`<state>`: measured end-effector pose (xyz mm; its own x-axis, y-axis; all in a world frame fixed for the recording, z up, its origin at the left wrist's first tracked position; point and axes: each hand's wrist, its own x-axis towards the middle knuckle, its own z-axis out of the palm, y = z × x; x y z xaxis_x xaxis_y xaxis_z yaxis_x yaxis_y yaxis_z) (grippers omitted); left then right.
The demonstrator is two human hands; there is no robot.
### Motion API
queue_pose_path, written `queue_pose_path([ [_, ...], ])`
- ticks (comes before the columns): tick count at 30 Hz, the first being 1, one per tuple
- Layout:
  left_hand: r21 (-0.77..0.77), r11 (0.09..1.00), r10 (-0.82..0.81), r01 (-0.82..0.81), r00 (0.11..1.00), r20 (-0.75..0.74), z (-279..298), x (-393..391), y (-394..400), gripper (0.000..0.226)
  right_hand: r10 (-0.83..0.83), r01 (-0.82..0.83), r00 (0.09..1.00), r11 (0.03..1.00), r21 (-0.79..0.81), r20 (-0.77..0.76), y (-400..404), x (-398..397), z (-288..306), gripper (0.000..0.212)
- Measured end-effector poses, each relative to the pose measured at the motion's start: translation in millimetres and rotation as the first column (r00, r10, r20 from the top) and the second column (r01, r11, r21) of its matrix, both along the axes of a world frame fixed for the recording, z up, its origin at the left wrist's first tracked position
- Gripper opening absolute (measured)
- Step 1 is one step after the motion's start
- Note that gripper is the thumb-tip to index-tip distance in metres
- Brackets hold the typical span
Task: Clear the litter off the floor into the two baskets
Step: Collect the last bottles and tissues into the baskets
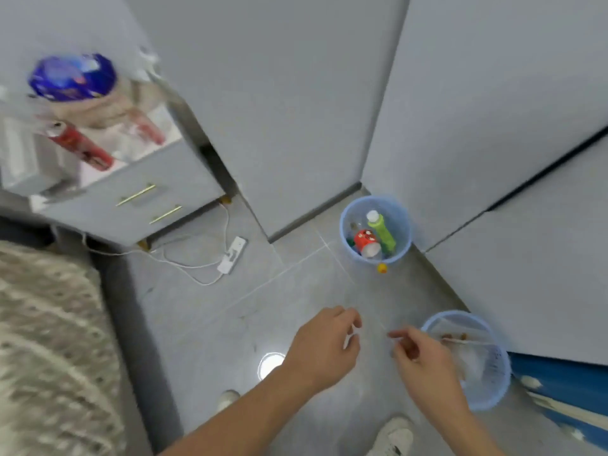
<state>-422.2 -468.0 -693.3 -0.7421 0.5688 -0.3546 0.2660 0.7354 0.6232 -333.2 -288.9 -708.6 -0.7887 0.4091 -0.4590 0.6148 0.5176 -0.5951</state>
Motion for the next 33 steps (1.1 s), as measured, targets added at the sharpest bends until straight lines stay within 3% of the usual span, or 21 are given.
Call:
queue_pose_path([
  [4,-0.007,0.977,0.212,-0.213,0.975,-0.065,75,-45,-107,0.019,0.235,-0.24,0.967,0.97,-0.043,-0.103,-96,-73,67,0.045],
  [9,0.043,0.901,0.435,-0.433,0.896,-0.087,145,-79,-226,0.02,0.484,-0.497,0.863,0.865,-0.066,-0.144,-200,-148,136,0.036],
  [15,0.134,0.753,0.655,-0.644,0.753,-0.064,203,-108,-378,0.013,0.548,-0.564,0.822,0.821,-0.09,-0.157,-324,-223,200,0.022],
  [22,0.132,0.686,0.725,-0.716,0.687,-0.043,176,-183,-446,0.011,0.533,-0.555,0.824,0.827,-0.091,-0.193,-400,-320,187,0.015],
  [25,0.118,0.697,0.717,-0.708,0.692,-0.085,147,-239,-440,0.021,0.543,-0.549,0.816,0.835,0.024,-0.201,-406,-389,162,0.016],
  [33,0.075,0.668,0.726,-0.74,0.627,-0.283,93,-408,-454,0.045,0.552,-0.5,0.819,0.82,0.277,-0.154,-409,-575,90,0.044],
])
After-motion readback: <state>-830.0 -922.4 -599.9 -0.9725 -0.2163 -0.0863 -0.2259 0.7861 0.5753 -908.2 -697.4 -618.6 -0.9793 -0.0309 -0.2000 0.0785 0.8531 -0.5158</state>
